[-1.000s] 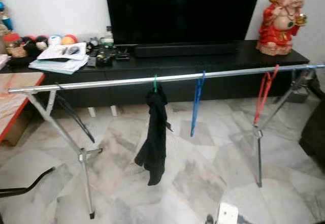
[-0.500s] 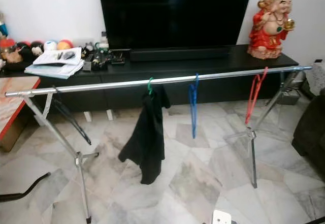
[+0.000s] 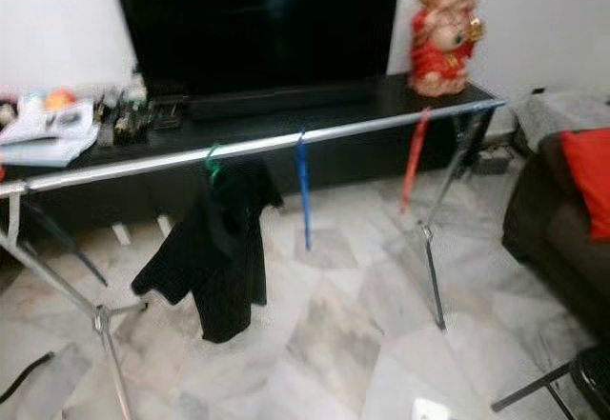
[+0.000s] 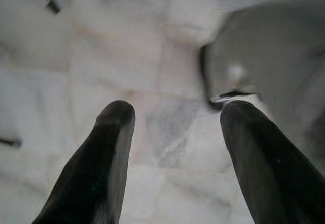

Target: Hang hanger

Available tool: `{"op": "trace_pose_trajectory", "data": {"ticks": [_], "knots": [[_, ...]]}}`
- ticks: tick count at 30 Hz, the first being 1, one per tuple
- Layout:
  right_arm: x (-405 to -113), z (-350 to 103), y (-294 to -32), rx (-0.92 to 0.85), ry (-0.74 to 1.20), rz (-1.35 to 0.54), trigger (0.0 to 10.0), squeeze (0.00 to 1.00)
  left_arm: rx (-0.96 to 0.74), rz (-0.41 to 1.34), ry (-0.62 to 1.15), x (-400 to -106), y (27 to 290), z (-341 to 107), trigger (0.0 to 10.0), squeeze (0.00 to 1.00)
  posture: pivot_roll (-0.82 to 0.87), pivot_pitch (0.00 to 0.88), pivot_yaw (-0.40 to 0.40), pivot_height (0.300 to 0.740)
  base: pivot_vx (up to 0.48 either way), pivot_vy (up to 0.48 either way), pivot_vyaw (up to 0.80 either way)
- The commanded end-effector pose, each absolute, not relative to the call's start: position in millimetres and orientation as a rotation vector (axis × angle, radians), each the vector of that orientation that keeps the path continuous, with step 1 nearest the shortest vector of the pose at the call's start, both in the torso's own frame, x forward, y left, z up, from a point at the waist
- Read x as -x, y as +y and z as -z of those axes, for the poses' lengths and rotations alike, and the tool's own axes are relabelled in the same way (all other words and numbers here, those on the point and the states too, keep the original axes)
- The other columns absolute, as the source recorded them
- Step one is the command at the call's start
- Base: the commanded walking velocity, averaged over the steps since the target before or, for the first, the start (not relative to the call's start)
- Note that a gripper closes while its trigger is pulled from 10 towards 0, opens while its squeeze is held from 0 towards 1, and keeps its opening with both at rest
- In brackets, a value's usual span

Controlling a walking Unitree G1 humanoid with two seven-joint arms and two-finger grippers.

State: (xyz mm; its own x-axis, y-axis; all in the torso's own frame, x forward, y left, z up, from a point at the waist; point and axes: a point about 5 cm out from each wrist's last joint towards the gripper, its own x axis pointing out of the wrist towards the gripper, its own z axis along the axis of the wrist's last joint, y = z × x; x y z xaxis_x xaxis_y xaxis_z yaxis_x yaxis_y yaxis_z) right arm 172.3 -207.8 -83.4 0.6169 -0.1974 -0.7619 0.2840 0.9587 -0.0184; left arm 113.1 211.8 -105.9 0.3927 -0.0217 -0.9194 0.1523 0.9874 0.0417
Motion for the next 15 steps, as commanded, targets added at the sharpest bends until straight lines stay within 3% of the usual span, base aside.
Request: {"op": "trace_pose_trajectory", "data": {"ticks": [1, 15], "knots": [[-173.3, 84.8, -197.4, -0.122, 0.870, 0.256, 10.0, 0.00, -0.146, 0.101, 1.171, -111.8, 217.3, 105.4, 10.0, 0.00, 0.07, 0.000, 0.013, 0.740, 0.000, 0.000, -0.77], [-175.2, 84.2, -197.5, -0.128, 0.868, 0.260, 10.0, 0.00, -0.117, 0.078, 1.161, -114.1, 216.8, 104.8, 10.0, 0.00, 0.07, 0.000, 0.013, 0.740, 0.000, 0.000, -0.78]]}}
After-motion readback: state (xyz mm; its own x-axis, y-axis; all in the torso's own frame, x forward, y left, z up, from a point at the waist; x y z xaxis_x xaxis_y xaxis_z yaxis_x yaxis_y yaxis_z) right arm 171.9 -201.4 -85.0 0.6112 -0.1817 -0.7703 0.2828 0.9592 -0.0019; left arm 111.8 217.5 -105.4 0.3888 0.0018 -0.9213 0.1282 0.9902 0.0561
